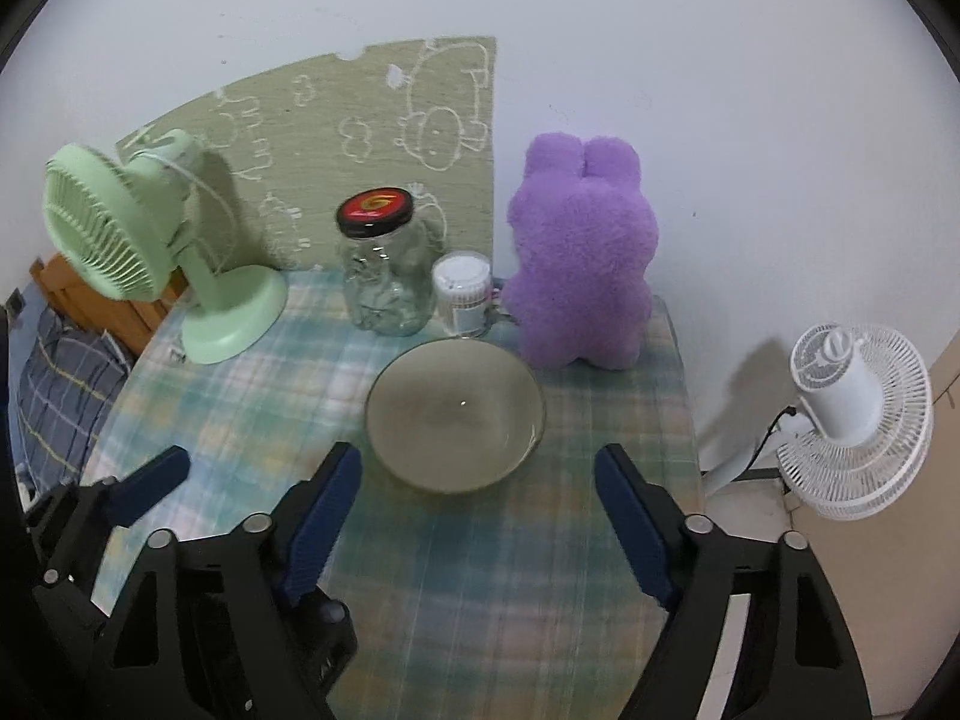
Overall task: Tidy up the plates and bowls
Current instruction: 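Move both tools to the grey-rimmed bowl beside the glass jar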
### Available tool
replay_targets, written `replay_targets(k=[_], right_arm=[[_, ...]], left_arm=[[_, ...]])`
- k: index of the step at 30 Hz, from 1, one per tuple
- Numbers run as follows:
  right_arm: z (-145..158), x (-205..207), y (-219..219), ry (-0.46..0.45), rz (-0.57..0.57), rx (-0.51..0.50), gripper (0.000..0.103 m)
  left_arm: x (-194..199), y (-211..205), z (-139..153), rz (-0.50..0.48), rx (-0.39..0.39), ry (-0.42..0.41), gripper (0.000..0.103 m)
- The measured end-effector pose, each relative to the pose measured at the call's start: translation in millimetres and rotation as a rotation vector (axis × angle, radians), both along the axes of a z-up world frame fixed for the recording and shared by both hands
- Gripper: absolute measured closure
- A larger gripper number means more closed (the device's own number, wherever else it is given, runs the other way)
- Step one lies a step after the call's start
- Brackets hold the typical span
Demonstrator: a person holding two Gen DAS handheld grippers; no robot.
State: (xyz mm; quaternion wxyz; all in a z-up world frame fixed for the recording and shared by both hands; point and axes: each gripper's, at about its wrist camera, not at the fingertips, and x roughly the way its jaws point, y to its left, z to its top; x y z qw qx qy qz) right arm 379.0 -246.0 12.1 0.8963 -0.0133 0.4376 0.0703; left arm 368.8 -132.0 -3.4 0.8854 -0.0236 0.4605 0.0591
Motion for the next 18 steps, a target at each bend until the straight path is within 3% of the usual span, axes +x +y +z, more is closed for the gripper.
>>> replay_targets(k=[3, 10, 18], right_arm=[[-10, 17, -4, 0.045, -0.015, 0.023, 0.024], [-34, 46, -11, 0.047, -0.043, 0.042, 0.024], [-64, 75, -22, 0.084, -0.093, 0.052, 0.038]], left_arm=[[15, -3, -6, 0.009, 0.028, -0.003, 0.045], [45, -7, -29, 0.029, 0.059, 0.024, 0.049], [73, -20, -55, -0.014, 0.052, 0.058, 0.058]])
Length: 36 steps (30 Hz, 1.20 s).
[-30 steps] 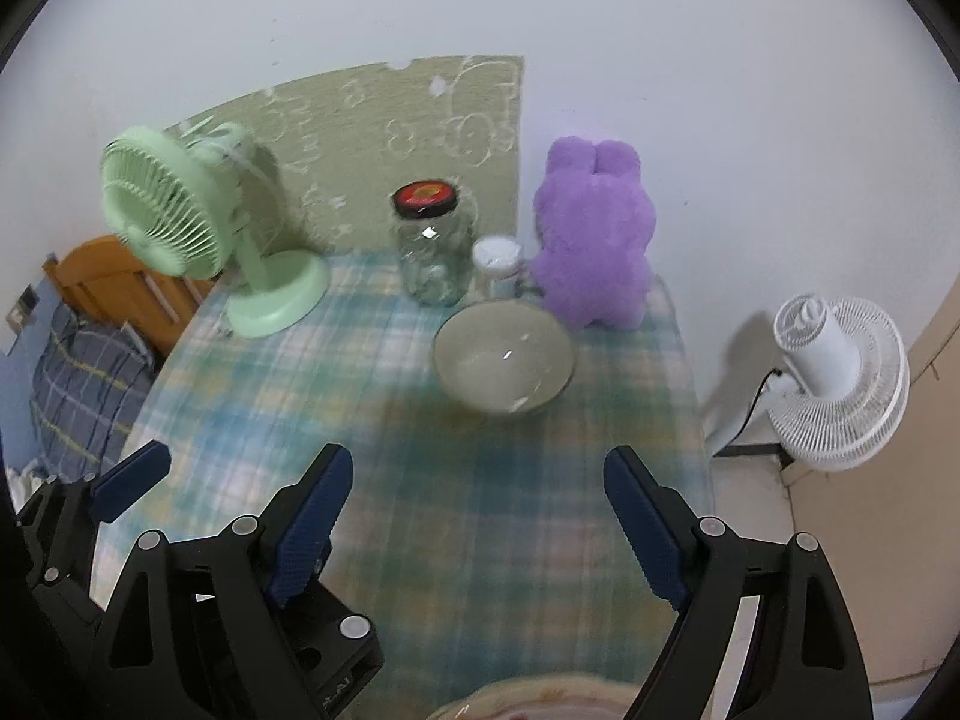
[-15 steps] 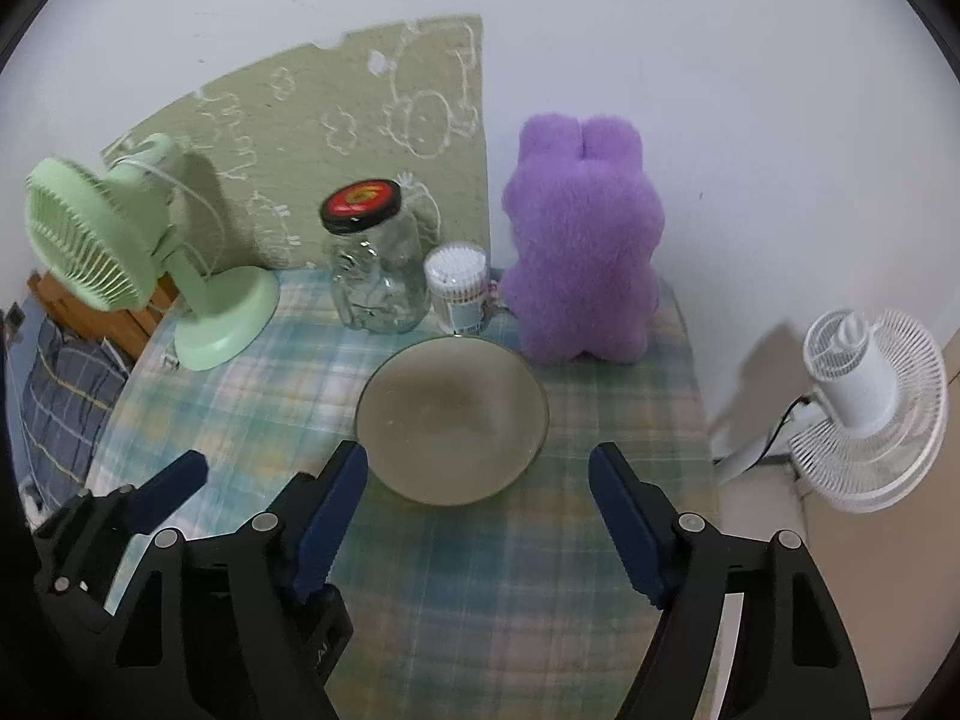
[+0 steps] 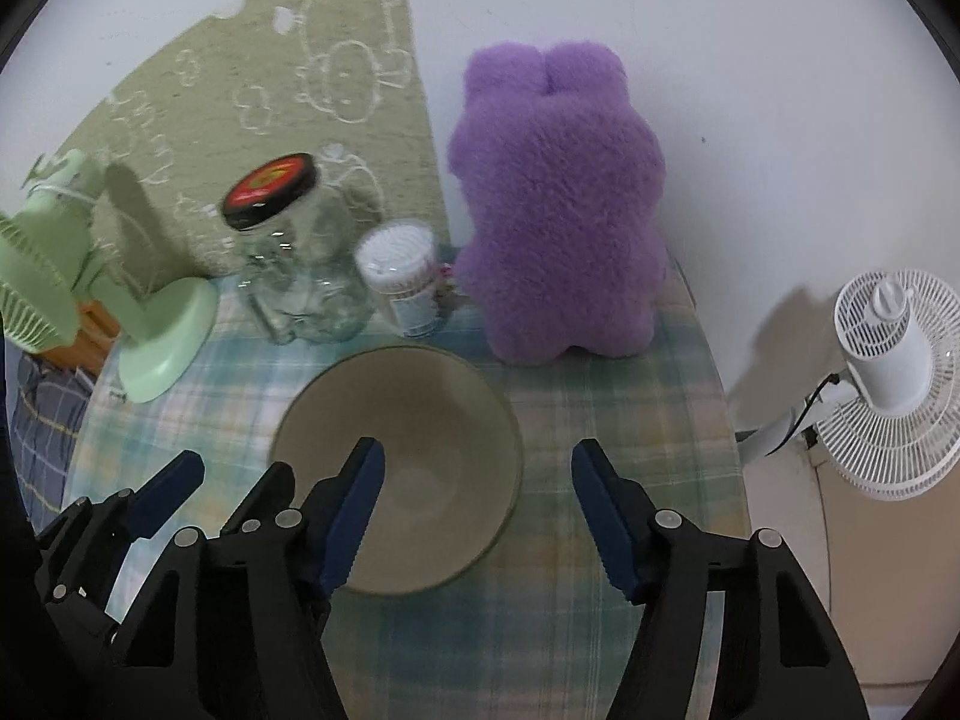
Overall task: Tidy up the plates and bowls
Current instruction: 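Grasp the bowl's rim with the left tool while the right tool grasps it, then lift and carry the bowl with both tools toward the other bowls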
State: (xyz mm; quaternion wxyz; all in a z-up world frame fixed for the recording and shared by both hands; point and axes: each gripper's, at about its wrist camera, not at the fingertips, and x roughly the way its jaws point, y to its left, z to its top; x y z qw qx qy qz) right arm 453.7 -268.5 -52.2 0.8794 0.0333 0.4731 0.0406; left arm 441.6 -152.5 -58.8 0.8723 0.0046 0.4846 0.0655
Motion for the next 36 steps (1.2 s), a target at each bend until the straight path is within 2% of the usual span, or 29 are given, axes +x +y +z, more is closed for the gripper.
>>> replay_targets(k=[3, 10, 17, 20, 28, 36], right_arm=[[-12, 10, -2, 0.013, -0.009, -0.004, 0.044], [-33, 26, -6, 0.049, -0.029, 0.027, 0.047], [-47, 36, -7, 0.078, -0.022, 0.023, 0.077], [-48, 37, -6, 0.081, -0.004, 0.040, 0.084], [-48, 34, -4, 0.080, 0.002, 0.027, 0.084], [-41, 15, -11, 0.097, -0.007, 0.024, 0.084]], left_arm=[[9, -1, -11, 0.006, -0.005, 0.017, 0.061], [21, -2, -26, 0.021, -0.007, 0.039, 0.071], [26, -5, -35, 0.018, 0.015, 0.048, 0.082], [26, -4, -35, 0.021, 0.014, 0.052, 0.084], [21, -6, -34, -0.007, 0.025, 0.058, 0.084], [5, -11, -28, -0.033, 0.033, 0.072, 0.084]])
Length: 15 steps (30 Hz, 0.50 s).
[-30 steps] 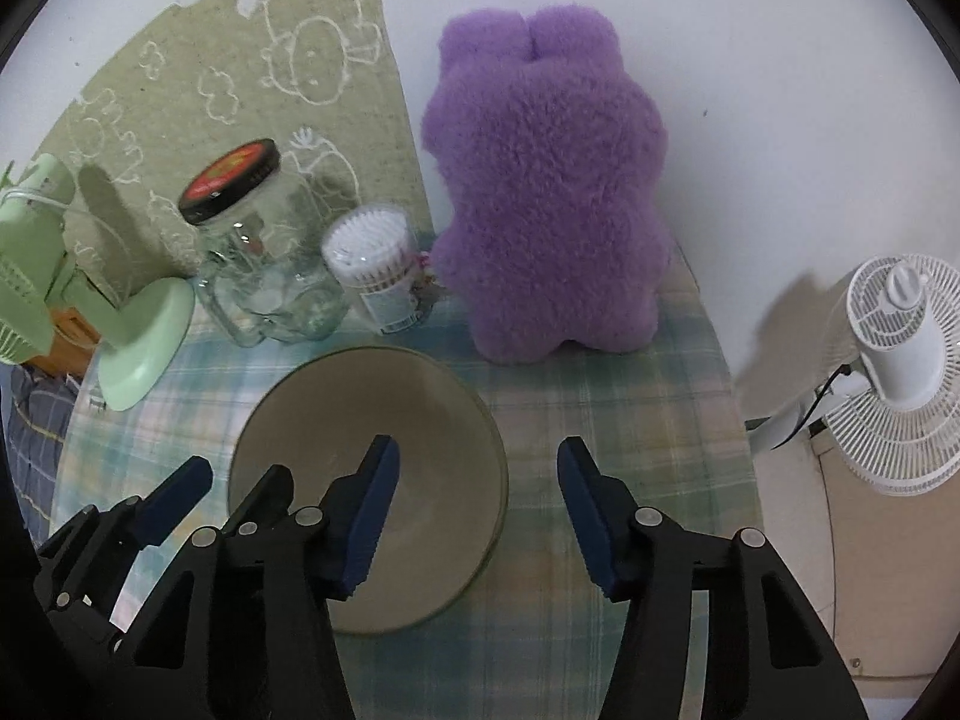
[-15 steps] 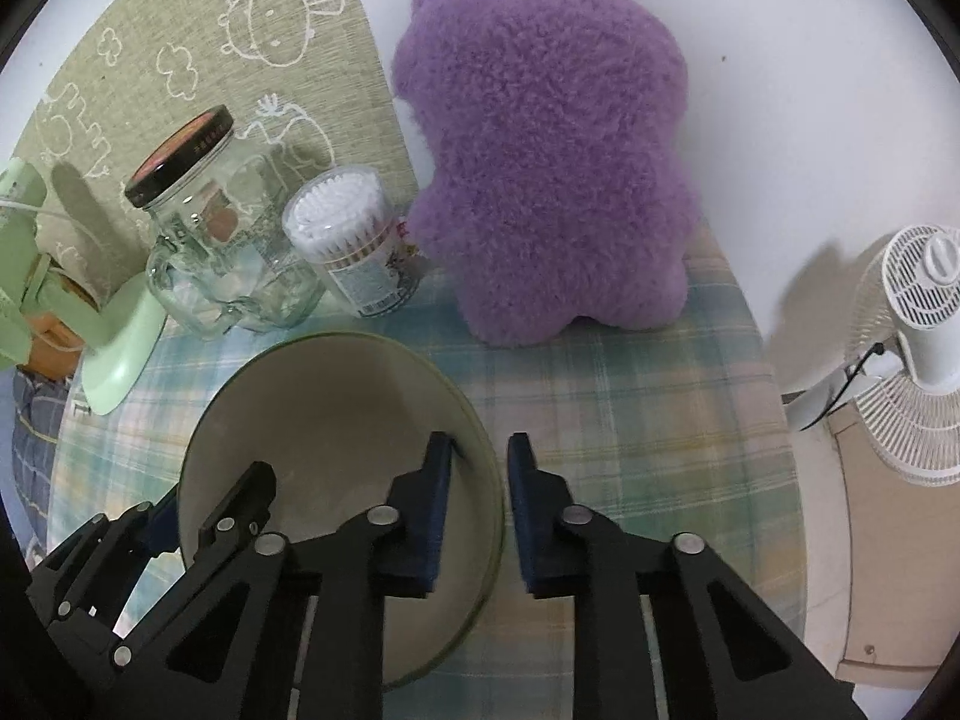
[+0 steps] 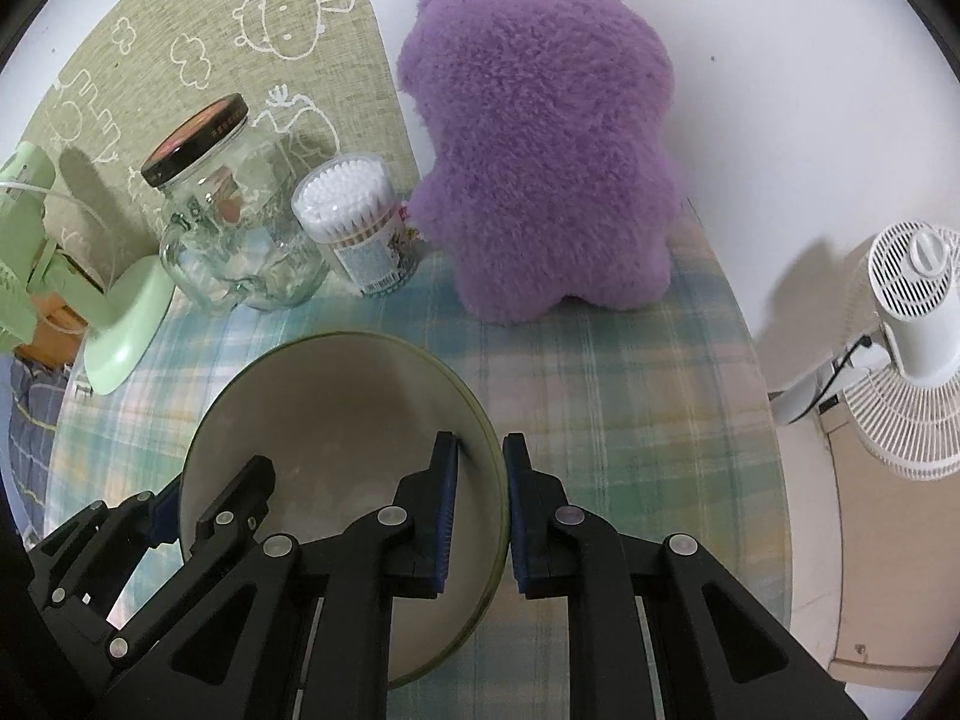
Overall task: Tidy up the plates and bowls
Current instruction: 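Lift and carry the bowl with both tools toward the other bowls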
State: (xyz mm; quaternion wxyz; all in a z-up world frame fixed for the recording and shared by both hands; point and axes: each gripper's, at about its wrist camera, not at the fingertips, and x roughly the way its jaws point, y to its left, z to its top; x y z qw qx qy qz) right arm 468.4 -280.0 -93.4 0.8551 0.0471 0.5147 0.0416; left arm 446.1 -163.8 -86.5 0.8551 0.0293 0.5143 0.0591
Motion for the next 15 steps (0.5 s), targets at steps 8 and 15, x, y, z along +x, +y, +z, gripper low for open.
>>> replay_targets(k=[8, 15], right_arm=[[18, -26, -3, -0.010, -0.012, 0.000, 0.084], [49, -49, -2, -0.050, -0.024, -0.004, 0.084]], left_arm=[[-21, -4, 19, -0.007, -0.009, -0.014, 0.084], [-42, -6, 47, -0.019, -0.013, -0.059, 0.084]])
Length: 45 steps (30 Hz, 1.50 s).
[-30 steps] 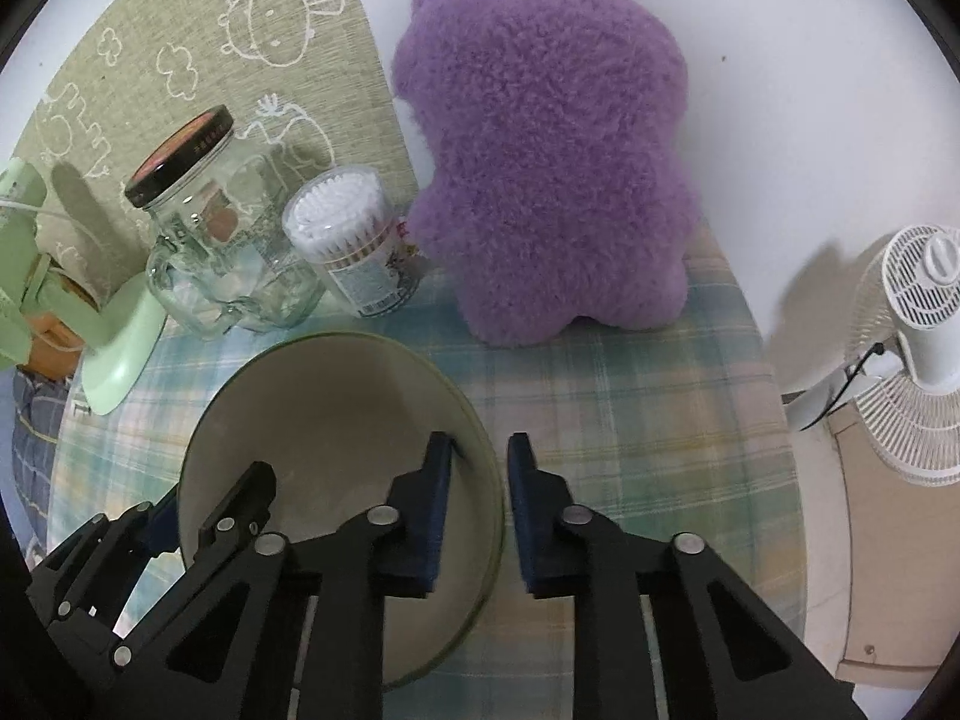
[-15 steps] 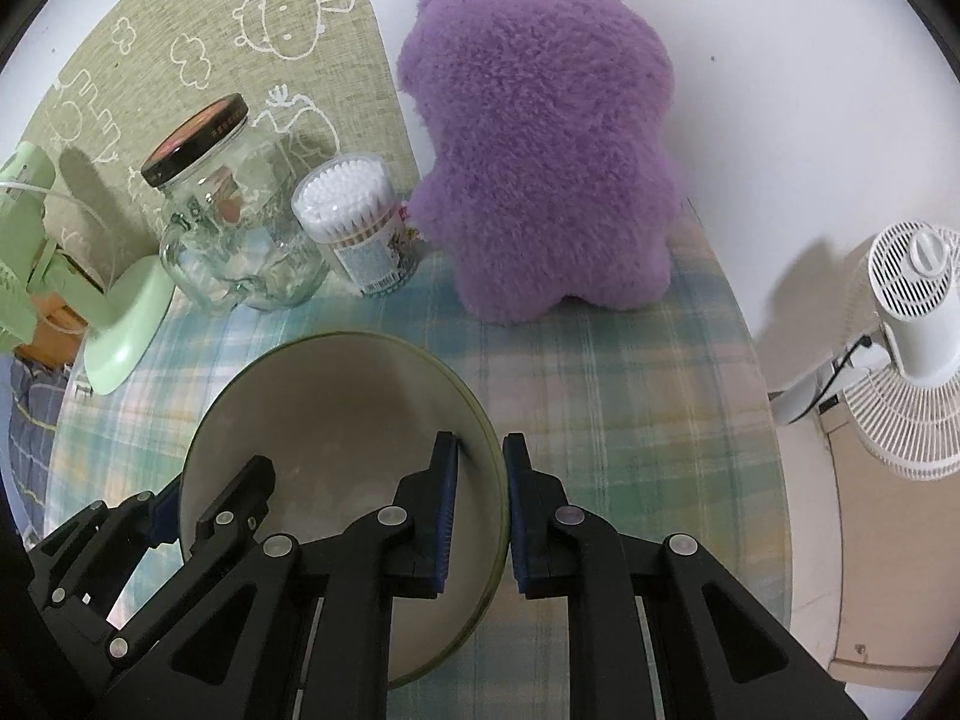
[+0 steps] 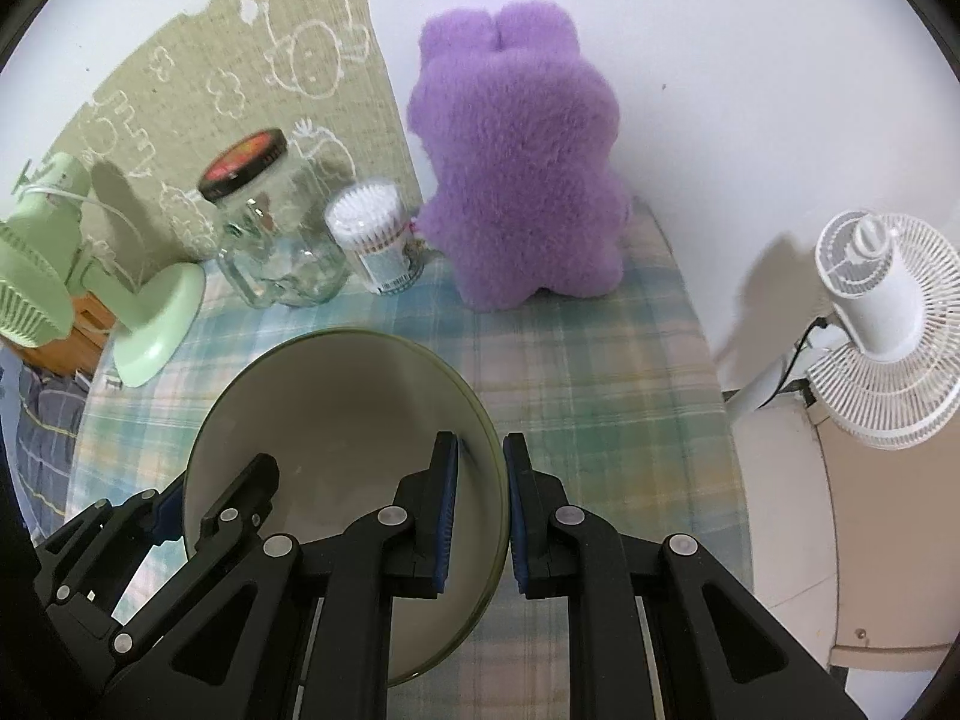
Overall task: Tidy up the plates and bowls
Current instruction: 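Lift and carry the bowl with both tools toward the other bowls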
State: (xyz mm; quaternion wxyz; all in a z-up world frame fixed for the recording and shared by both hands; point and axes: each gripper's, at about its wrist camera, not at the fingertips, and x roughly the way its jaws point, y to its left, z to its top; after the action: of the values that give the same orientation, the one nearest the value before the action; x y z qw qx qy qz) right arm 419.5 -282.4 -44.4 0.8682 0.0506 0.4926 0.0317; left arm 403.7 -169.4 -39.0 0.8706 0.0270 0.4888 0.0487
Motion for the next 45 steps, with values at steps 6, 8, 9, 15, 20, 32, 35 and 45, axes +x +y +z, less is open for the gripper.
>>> replay_targets(k=[6, 8, 9, 15, 20, 32, 35, 45], right_arm=[[28, -28, 6, -0.034, -0.009, -0.009, 0.084], [39, -41, 11, -0.046, -0.008, -0.013, 0.084], [43, -44, 14, -0.049, -0.006, -0.016, 0.084], [63, -87, 34, -0.068, -0.013, -0.022, 0.084], [76, -121, 53, -0.070, -0.011, -0.017, 0.084], [96, -197, 101, -0.098, -0.025, -0.027, 0.084], [100, -211, 111, -0.106, -0.031, -0.032, 0.084], [91, -255, 138, -0.099, -0.050, -0.050, 0.084]], left_arm=[[-25, 9, 26, -0.010, -0.011, -0.038, 0.084], [-38, 15, 35, -0.011, -0.012, -0.049, 0.084], [-43, 18, 37, -0.010, -0.014, -0.054, 0.084], [-80, 39, 54, -0.027, -0.018, -0.065, 0.083], [-117, 60, 66, -0.024, -0.015, -0.074, 0.083], [-184, 105, 83, -0.049, -0.022, -0.098, 0.082], [-198, 114, 85, -0.056, -0.028, -0.103, 0.082], [-237, 134, 69, -0.087, -0.034, -0.084, 0.082]])
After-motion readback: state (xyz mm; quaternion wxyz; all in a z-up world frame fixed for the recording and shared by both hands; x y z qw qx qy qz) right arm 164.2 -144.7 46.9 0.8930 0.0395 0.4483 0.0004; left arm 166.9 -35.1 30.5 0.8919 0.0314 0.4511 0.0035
